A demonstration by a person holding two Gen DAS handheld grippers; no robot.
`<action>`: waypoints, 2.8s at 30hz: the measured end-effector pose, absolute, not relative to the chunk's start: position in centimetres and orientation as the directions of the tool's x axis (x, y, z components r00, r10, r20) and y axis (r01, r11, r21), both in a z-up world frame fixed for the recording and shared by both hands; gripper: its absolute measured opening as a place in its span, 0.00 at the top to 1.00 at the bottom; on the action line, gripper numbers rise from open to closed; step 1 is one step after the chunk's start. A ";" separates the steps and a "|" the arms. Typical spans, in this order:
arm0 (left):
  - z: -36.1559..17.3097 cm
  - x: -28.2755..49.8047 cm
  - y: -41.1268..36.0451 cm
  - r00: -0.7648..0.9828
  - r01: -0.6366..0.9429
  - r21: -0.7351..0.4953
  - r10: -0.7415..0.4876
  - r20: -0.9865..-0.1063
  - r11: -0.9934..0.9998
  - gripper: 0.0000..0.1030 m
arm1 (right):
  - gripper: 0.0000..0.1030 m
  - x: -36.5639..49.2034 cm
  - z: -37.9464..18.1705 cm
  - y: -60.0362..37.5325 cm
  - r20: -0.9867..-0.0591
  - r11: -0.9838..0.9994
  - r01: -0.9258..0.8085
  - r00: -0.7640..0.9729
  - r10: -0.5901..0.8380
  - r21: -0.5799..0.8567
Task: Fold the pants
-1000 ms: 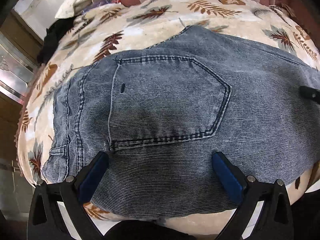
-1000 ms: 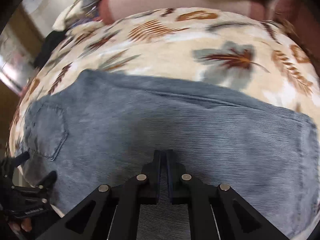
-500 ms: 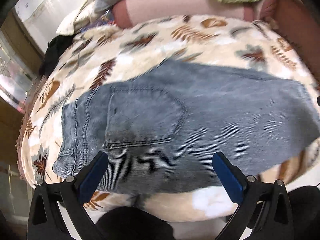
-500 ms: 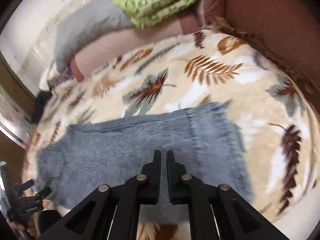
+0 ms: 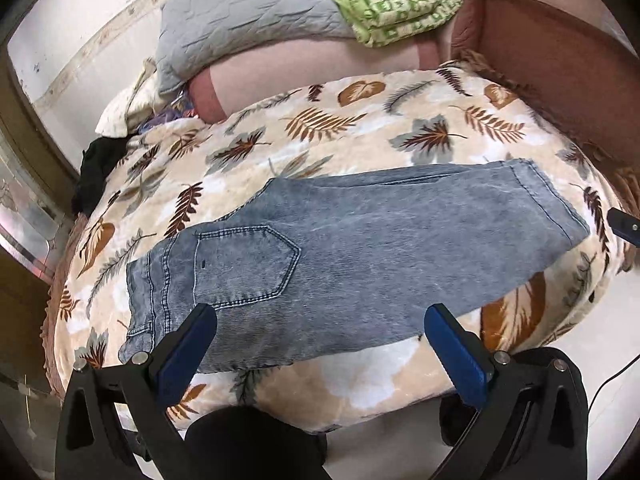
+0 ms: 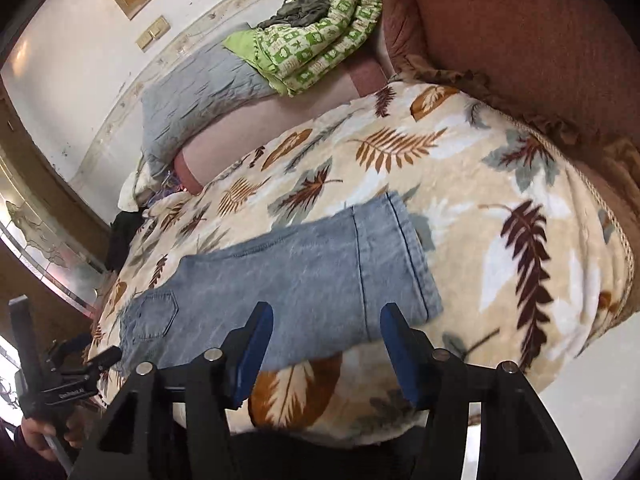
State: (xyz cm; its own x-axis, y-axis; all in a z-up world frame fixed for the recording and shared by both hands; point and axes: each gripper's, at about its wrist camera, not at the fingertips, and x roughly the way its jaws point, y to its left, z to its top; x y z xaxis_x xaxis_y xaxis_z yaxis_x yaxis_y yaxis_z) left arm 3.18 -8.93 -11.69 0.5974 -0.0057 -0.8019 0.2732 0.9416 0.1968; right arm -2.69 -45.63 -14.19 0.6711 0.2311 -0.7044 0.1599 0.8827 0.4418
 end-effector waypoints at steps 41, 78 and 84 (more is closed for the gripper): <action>-21.3 10.6 -8.6 0.409 0.225 0.157 0.054 -0.911 0.962 0.00 | 0.52 2.1 -18.1 -46.2 -0.798 0.920 0.241 0.592 0.112 0.308; -19.1 7.3 -13.3 0.414 0.365 0.163 -0.003 -0.910 0.917 0.00 | 0.34 -2.5 -25.8 -54.1 -0.529 0.415 0.360 0.731 0.430 0.835; -19.7 7.5 -13.5 0.403 0.367 0.167 0.006 -0.915 0.915 0.00 | 0.34 -0.9 -26.2 -53.5 -0.540 0.437 0.360 0.732 0.416 0.824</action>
State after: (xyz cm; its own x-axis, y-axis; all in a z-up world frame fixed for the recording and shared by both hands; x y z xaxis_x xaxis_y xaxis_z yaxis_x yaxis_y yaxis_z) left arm 7.54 -13.48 -19.66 0.4035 0.0056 -0.9150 0.3670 0.9150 0.1674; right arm -0.90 -53.48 -26.18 0.7316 0.4159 -0.5402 0.3600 0.4372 0.8242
